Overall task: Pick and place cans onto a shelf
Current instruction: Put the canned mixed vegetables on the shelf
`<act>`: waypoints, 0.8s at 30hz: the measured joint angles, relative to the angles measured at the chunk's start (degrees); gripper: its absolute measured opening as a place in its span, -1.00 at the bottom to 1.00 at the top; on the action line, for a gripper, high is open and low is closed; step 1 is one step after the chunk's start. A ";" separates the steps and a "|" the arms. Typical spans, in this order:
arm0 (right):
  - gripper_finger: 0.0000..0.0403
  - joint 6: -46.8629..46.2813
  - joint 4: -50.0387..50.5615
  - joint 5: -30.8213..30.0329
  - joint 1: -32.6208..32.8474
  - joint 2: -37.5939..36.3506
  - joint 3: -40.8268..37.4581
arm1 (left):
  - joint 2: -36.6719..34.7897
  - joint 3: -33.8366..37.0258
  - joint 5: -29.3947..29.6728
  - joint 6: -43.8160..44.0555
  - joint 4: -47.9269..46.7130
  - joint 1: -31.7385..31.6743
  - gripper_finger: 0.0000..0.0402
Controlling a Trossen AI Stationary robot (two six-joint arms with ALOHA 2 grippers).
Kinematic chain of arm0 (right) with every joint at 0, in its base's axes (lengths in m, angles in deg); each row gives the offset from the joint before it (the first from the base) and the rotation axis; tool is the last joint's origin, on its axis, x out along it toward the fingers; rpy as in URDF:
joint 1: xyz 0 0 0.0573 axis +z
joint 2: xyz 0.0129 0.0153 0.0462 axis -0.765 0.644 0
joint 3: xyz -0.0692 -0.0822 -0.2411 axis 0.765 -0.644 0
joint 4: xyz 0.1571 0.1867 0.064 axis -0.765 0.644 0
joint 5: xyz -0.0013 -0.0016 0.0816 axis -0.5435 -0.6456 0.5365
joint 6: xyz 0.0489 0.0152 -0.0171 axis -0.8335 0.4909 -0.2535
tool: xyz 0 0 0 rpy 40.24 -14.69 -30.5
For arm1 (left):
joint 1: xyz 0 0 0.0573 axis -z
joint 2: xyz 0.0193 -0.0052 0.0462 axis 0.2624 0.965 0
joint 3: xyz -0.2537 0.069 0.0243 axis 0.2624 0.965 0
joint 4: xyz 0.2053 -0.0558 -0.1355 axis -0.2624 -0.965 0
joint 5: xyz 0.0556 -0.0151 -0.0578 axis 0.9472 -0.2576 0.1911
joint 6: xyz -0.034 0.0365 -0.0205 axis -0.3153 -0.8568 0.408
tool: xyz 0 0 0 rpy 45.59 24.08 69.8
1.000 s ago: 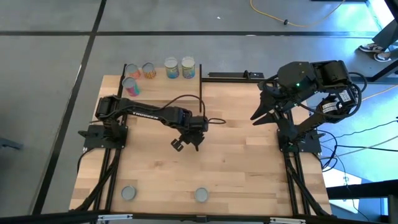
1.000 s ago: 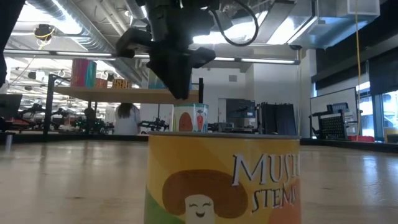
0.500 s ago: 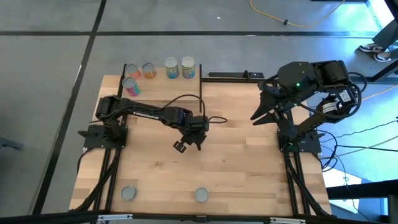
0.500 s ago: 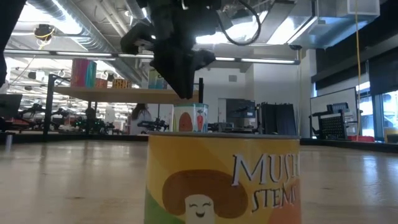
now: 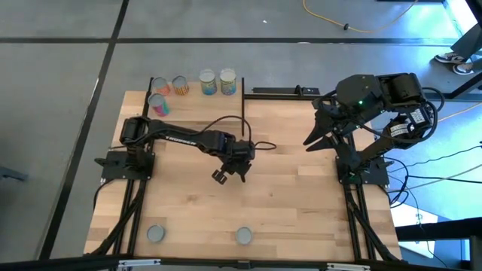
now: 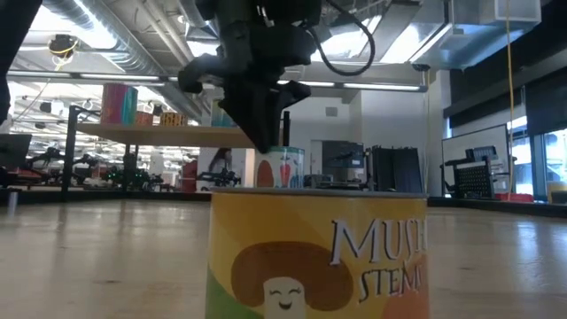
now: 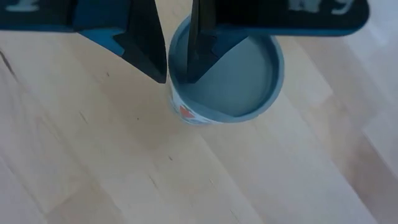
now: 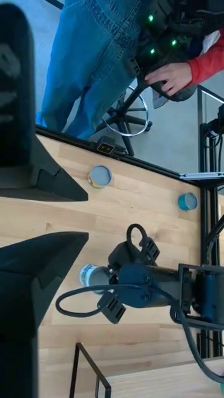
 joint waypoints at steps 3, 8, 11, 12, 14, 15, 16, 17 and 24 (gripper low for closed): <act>-0.55 0.00 0.00 0.00 0.00 0.00 0.00 | 0.90 -0.14 -0.01 0.25 0.21 -0.41 -0.72; -0.55 0.00 0.00 0.00 0.00 0.00 0.00 | 1.98 -0.30 0.19 1.83 1.10 -0.49 -0.71; -0.55 0.00 0.00 0.00 0.00 -0.01 0.00 | 1.97 -0.26 1.34 1.84 1.25 -0.39 -0.74; -0.55 0.00 0.00 0.00 0.00 -0.02 0.00 | 1.97 -0.26 2.04 1.81 1.20 -0.27 -0.78; -0.55 0.00 0.00 0.00 0.00 -0.02 0.00 | 1.97 -0.26 2.51 1.55 0.73 -0.12 -0.89; -0.55 0.00 0.00 0.00 0.02 -0.01 0.00 | 1.97 -0.26 2.52 1.31 0.45 -0.07 -0.94; -0.55 0.00 0.00 0.00 0.02 -0.02 0.00 | 1.97 -0.28 2.49 1.22 0.20 -0.07 -0.96; -0.55 0.00 0.00 0.00 0.00 0.00 0.00 | 1.97 -0.28 2.47 1.20 -0.12 -0.06 -0.96; -0.55 0.00 -0.02 0.00 0.02 -0.02 0.00 | -0.35 -0.64 2.68 0.69 -7.23 -0.12 -0.99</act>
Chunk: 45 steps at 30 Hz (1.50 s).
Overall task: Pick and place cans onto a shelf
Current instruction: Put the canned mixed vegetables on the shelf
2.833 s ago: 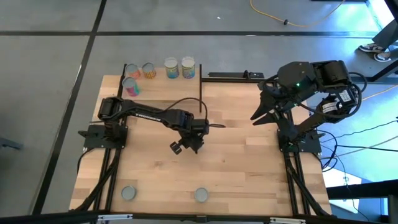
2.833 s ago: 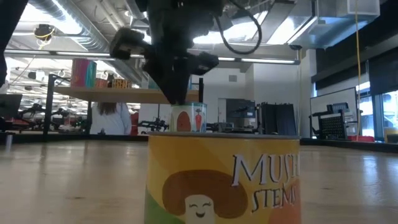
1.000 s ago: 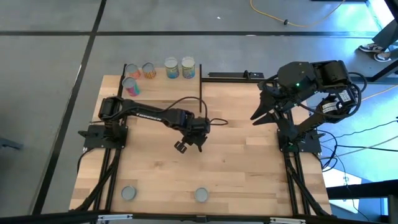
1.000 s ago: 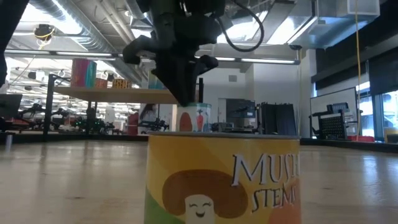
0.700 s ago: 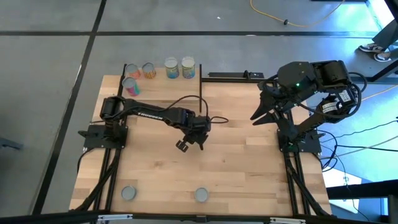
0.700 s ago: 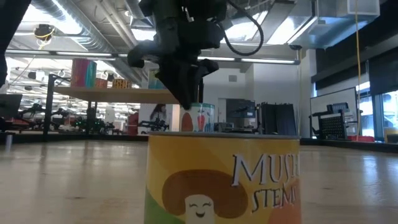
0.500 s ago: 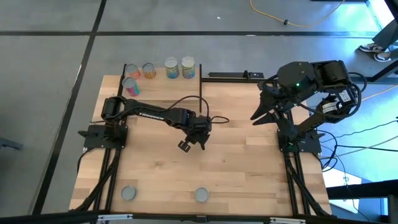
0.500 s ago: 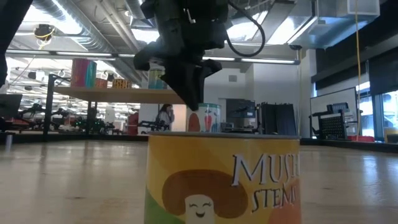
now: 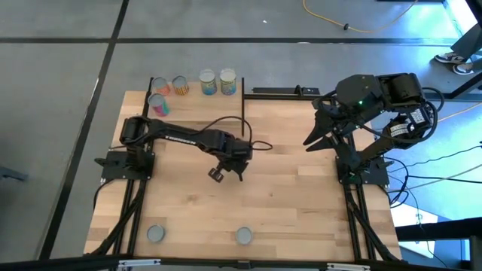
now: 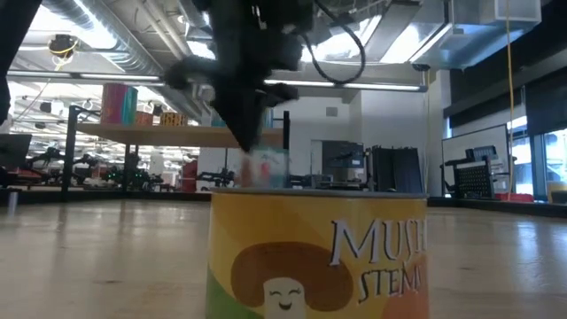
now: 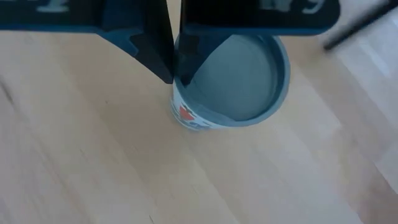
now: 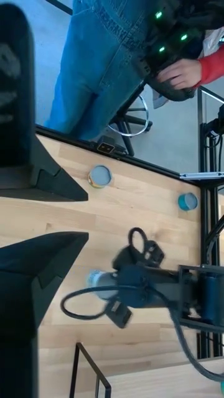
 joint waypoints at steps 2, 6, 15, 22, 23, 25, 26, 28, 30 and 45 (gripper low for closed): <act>-0.55 0.04 0.02 0.00 -0.02 0.00 0.00 | -1.39 -1.95 0.45 1.18 -4.99 -0.12 -0.99; -0.55 0.25 -0.02 -1.31 -0.02 0.00 -0.02 | -3.93 -8.25 0.47 3.56 -14.03 -0.15 -0.99; -0.55 0.76 0.02 -18.21 -0.02 0.00 -0.02 | -4.56 -24.62 -2.44 12.30 -28.97 -0.13 -0.99; -0.55 -4.03 0.02 -28.97 -0.02 0.00 -0.02 | -5.38 -35.83 5.09 19.05 -37.57 -1.22 -1.00; -0.55 -4.82 0.00 -30.59 -0.02 0.07 -0.02 | -6.19 -36.54 4.82 19.35 -37.47 -1.79 -1.00; -0.55 -6.12 -0.05 -33.49 -0.02 0.24 -0.13 | -7.47 -38.15 5.10 20.56 -38.23 -3.16 -1.00; -0.55 -6.40 -0.02 -34.66 -0.02 0.31 -0.36 | -8.36 -38.41 5.85 22.19 -37.81 -3.88 -1.00; -0.55 -6.49 0.00 -36.54 -0.02 0.60 -0.87 | -9.93 -38.15 6.33 25.18 -38.00 -5.54 -1.00; -0.55 -6.62 0.05 -37.31 -0.09 0.84 -1.33 | -11.43 -38.14 7.07 27.26 -37.90 -7.46 -1.00; -0.55 -9.20 -1.76 -43.87 -0.29 2.86 -5.75 | -14.41 -34.34 13.18 35.02 -37.84 -20.59 -1.00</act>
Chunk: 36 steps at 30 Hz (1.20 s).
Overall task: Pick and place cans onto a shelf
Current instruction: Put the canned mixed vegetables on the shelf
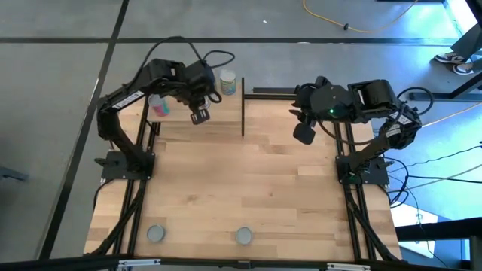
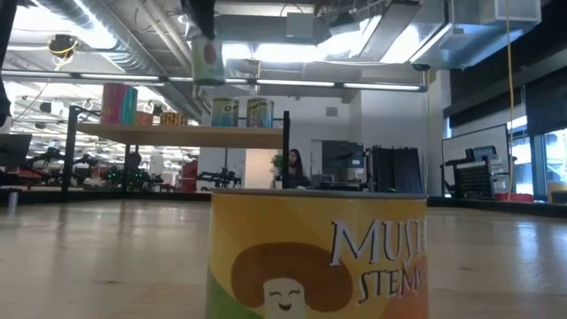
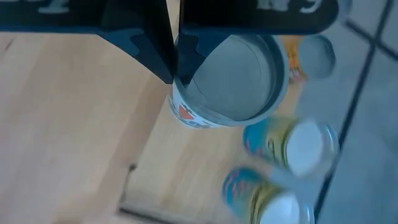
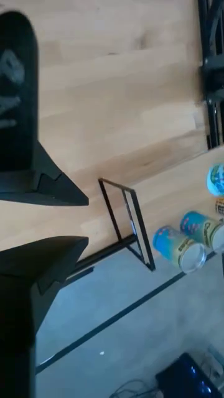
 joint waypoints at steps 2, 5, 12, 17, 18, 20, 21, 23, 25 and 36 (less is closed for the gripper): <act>-0.55 0.03 -0.11 -0.03 0.01 0.00 -0.29 | -0.15 2.64 -0.70 1.57 0.07 -1.74 -1.00; -0.55 0.02 -0.15 0.14 0.01 0.00 -0.31 | -1.77 6.51 -4.52 1.37 0.00 -4.10 -1.00; -0.55 0.04 -0.15 0.21 0.01 0.00 -0.31 | -8.71 15.30 -2.79 1.27 0.00 -6.67 -1.00; -0.55 -0.07 -0.15 0.33 0.01 0.00 -0.31 | -13.90 19.34 -3.48 0.60 0.36 -8.63 -1.00; -0.55 -0.08 -0.15 0.33 0.01 0.00 -0.31 | -14.56 20.07 -3.48 0.41 0.91 -8.91 -1.00; -0.55 -0.11 -0.18 0.33 0.01 0.00 -0.31 | -15.13 21.03 -3.83 -0.29 2.34 -9.48 -1.00; -0.55 -0.13 -0.26 0.33 0.01 0.00 -0.31 | -15.17 21.31 -4.04 -0.45 2.44 -9.69 -1.00; -0.55 -0.17 -0.50 0.33 0.01 0.00 -0.31 | -15.18 21.97 -3.87 -2.08 2.63 -10.05 -1.00; -0.55 -0.21 -0.56 0.33 0.01 0.00 -0.31 | -15.18 23.04 -3.73 -3.91 4.04 -10.49 -1.00; -0.55 -1.51 -0.56 0.33 0.01 -0.02 -0.31 | -15.14 30.91 -3.14 -7.34 10.09 -13.60 -1.00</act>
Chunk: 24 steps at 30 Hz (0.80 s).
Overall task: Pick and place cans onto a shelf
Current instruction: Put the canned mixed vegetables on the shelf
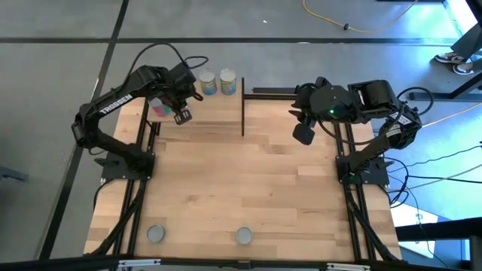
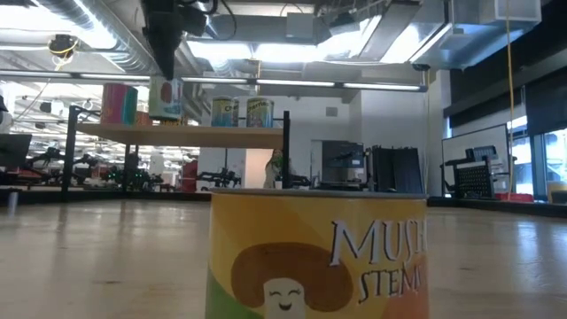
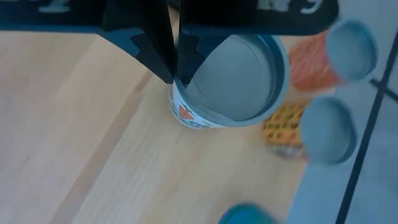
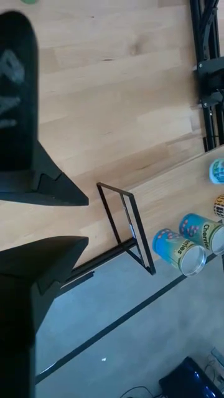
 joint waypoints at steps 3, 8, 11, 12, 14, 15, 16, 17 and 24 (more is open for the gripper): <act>-0.55 0.04 0.00 0.00 0.00 0.00 0.00 | 0.02 0.88 -0.82 -0.07 1.36 0.00 -1.00; -0.55 0.04 0.00 0.00 0.00 0.00 0.00 | 0.02 2.24 0.29 -0.75 1.14 -0.89 -1.00; -0.55 0.02 0.00 0.00 0.00 0.00 0.00 | 0.03 2.65 0.11 -1.53 1.15 -1.46 -1.00; -0.55 0.02 0.00 0.00 0.00 0.00 0.00 | 0.02 2.65 0.12 -1.55 1.16 -1.60 -1.00; -0.55 0.05 0.00 0.00 0.00 0.00 0.00 | 0.02 2.65 0.11 -1.53 1.17 -1.89 -1.00; -0.55 0.09 0.00 0.00 0.00 0.00 0.00 | 0.02 2.65 -0.25 -1.54 1.17 -2.11 -1.00; -0.55 0.09 0.00 0.00 0.00 -0.02 0.00 | 0.02 2.65 -1.25 -1.56 1.15 -2.36 -1.00; -0.55 0.09 0.00 -0.02 0.00 -0.02 0.00 | 0.02 2.65 -2.78 -1.61 1.17 -2.64 -0.99; -0.55 0.20 -0.01 -0.02 0.00 -0.04 0.00 | 0.02 2.65 -5.23 -3.02 1.17 -3.70 -0.88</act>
